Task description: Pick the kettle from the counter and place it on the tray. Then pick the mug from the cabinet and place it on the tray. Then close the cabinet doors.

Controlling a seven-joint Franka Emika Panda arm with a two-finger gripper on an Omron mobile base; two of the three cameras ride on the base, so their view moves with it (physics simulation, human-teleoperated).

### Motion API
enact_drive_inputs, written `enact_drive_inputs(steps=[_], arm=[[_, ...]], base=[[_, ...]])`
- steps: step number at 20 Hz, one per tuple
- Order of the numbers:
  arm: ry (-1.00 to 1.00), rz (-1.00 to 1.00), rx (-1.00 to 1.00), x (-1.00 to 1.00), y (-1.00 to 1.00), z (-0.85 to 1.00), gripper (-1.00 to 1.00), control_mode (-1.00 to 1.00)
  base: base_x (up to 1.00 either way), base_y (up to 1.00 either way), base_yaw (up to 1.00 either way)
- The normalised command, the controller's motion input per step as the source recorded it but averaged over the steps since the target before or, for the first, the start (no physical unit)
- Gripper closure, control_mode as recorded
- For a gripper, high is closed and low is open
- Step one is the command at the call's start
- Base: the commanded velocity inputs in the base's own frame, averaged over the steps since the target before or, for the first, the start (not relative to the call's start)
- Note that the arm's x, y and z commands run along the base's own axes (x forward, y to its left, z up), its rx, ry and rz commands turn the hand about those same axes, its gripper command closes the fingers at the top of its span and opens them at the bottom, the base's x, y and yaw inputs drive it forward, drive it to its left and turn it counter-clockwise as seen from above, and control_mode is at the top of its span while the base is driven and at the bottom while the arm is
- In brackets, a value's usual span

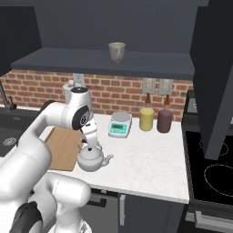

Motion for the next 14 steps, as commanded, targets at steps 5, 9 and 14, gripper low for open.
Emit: enact_drive_inputs(steps=[5,9,14], arm=[[0.0,0.0,0.0,0.22,0.0,-0.13,-1.0,-1.0],[0.0,0.0,0.0,0.24,0.0,-0.18,-1.0,-1.0],[0.0,0.0,0.0,0.11,0.0,-0.16,-1.0,-1.0]], base=[[0.0,0.0,0.0],[0.0,0.0,0.0],[0.0,0.0,0.0]])
